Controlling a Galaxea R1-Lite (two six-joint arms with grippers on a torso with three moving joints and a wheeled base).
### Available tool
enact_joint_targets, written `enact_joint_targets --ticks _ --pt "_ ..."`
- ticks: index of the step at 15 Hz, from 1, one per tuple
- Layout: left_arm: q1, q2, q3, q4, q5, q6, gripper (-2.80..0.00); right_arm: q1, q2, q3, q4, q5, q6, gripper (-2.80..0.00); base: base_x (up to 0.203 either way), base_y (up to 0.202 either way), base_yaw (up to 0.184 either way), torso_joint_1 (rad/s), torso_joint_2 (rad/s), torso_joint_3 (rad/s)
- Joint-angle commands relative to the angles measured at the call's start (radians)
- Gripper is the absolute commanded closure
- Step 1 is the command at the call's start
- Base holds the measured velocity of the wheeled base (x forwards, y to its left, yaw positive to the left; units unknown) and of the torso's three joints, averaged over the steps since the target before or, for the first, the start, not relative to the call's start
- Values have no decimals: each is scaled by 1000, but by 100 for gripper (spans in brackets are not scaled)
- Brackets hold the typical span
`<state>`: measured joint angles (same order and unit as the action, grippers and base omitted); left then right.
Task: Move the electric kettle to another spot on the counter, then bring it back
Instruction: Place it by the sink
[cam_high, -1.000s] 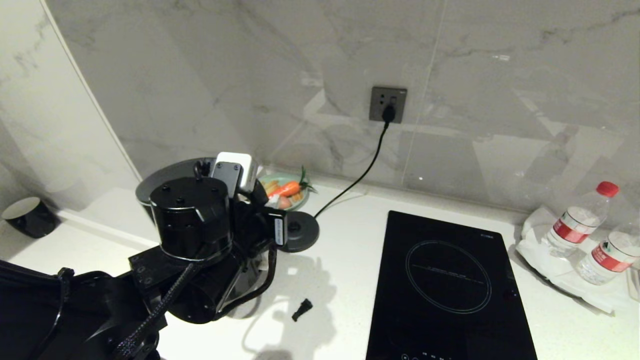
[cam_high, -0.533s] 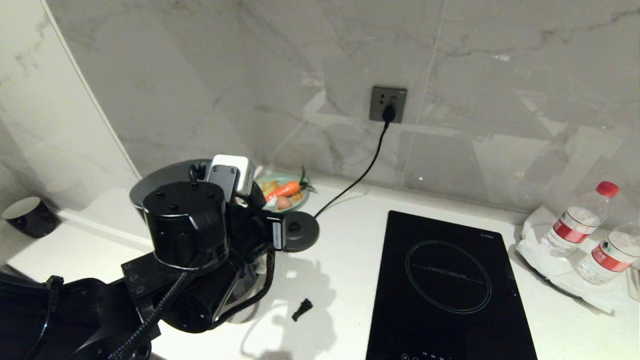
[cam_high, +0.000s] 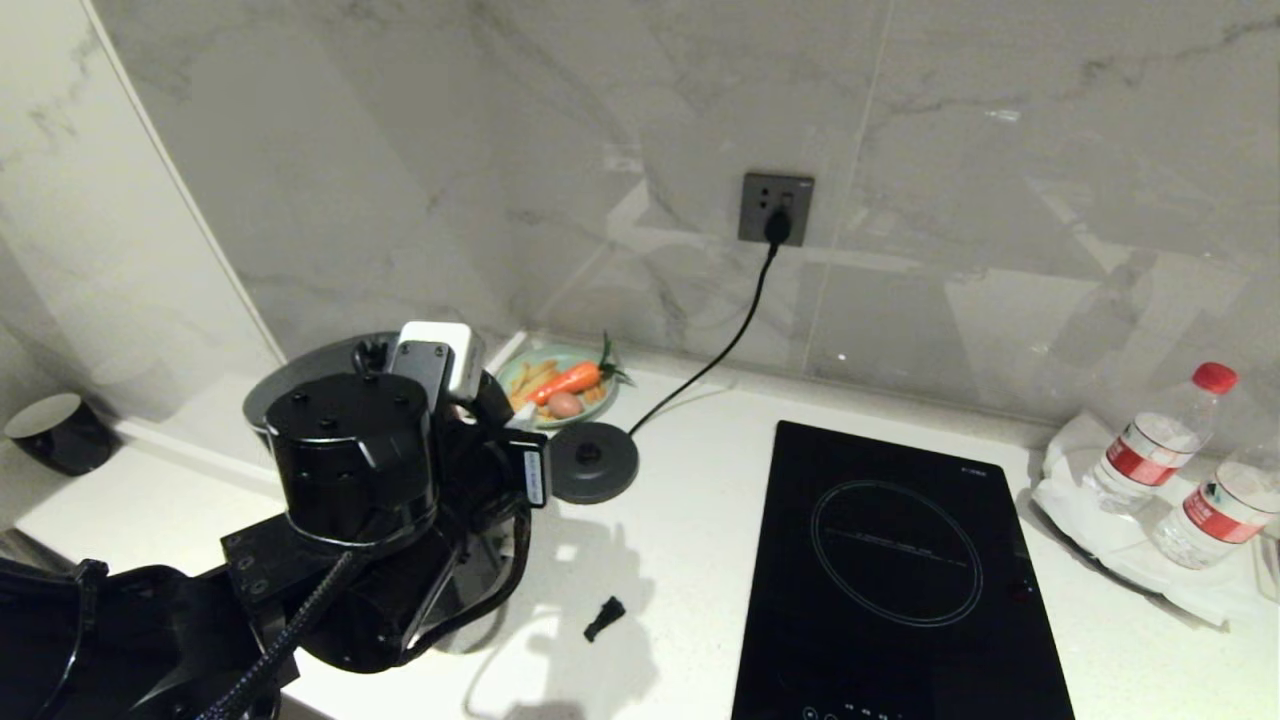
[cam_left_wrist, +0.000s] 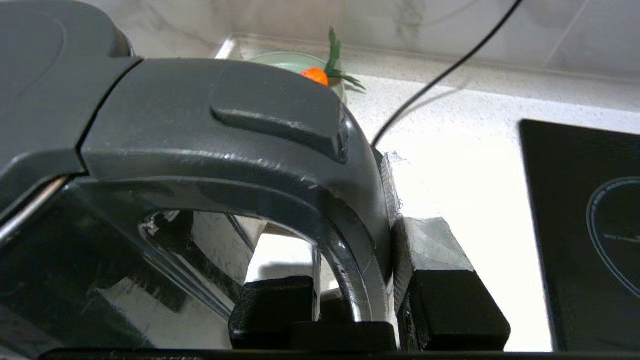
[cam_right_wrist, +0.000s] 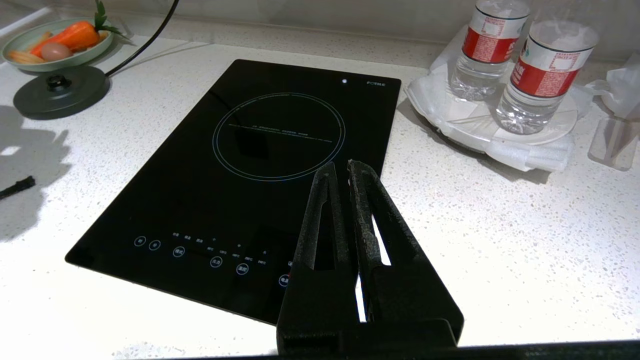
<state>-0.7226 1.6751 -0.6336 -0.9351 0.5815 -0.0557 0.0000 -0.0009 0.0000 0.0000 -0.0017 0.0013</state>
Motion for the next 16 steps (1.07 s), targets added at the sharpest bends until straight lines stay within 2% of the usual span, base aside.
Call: enact_joint_targets --ticks 1,4,12,16 --pt "-3 12 -1 -12 4 -1 0 0 1 0 0 0 0 0 0 0 0 0 0 0" --pt "-9 61 -8 -90 13 1 0 0 1 0 0 0 0 0 0 0 0 -1 3 33" --pt "-4 61 6 -94 12 1 0 0 1 0 0 0 0 0 0 0 0 0 9 187" --pt "16 53 27 -94 14 -26 0 0 1 0 0 0 0 0 0 0 0 -3 3 54"
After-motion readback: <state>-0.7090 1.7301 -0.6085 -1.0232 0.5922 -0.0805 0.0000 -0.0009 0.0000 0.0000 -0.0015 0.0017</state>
